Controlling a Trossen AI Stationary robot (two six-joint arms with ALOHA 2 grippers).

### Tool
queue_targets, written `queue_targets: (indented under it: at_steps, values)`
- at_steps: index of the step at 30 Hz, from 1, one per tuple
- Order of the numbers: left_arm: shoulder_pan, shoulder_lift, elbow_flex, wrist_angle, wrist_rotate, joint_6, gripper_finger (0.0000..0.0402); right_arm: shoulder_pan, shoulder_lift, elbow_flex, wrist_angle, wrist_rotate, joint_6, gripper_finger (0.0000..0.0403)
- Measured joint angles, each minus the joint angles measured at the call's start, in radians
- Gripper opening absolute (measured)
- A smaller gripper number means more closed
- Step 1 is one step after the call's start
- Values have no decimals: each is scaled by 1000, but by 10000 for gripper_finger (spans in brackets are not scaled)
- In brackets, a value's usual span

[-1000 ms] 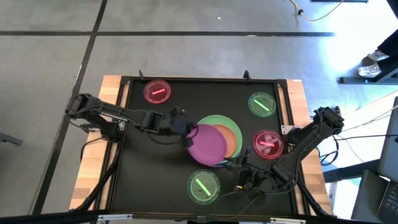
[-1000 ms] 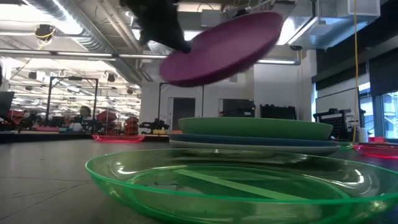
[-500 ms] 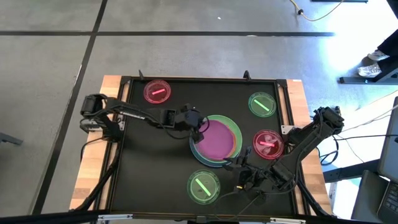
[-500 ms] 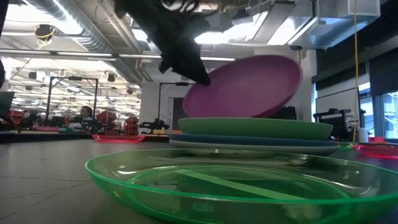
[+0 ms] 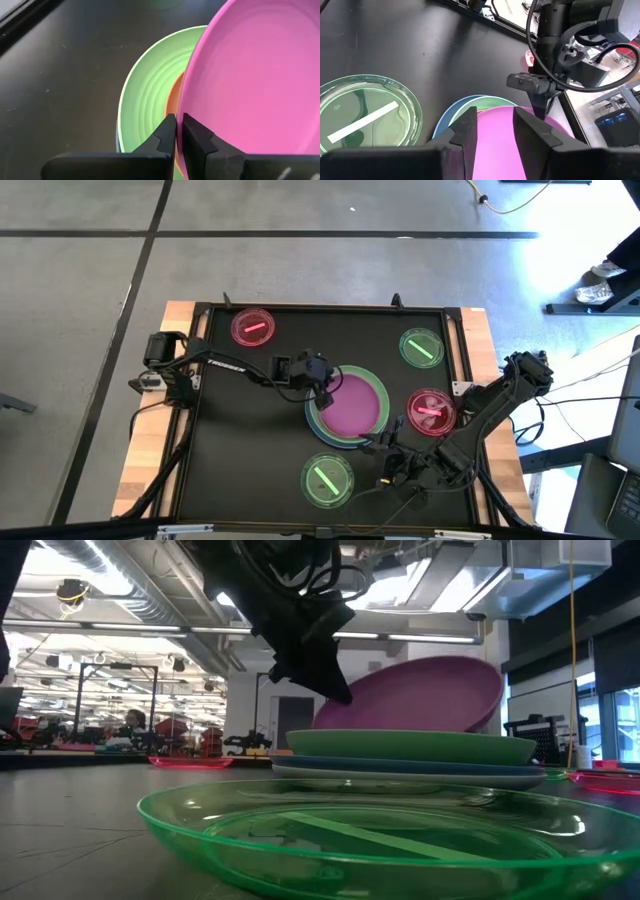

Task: Stack plastic plates
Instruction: Stack the purple plate on top of the orange plate, then stack the right red plate on top of the pink plate

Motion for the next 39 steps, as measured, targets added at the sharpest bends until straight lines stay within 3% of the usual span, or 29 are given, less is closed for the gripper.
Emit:
queue_targets:
  at_steps: [6,16,22,29,33,39]
  values:
    - [3,0,0,-3,3,43,22,0,0,0,0,0,0,117]
    - [2,0,0,-6,3,55,91,0,0,0,0,-1,0,117]
    - [-32,-62,0,-45,1,102,95,0,0,0,-3,-1,0,117]
    - [-176,-125,-15,-98,-114,137,95,2,0,0,-5,-5,5,117]
    - [-280,-127,-69,-79,-154,134,95,2,0,0,-12,-58,40,117]
    - [-432,-127,-241,115,-120,116,95,2,0,0,-115,-112,158,117]
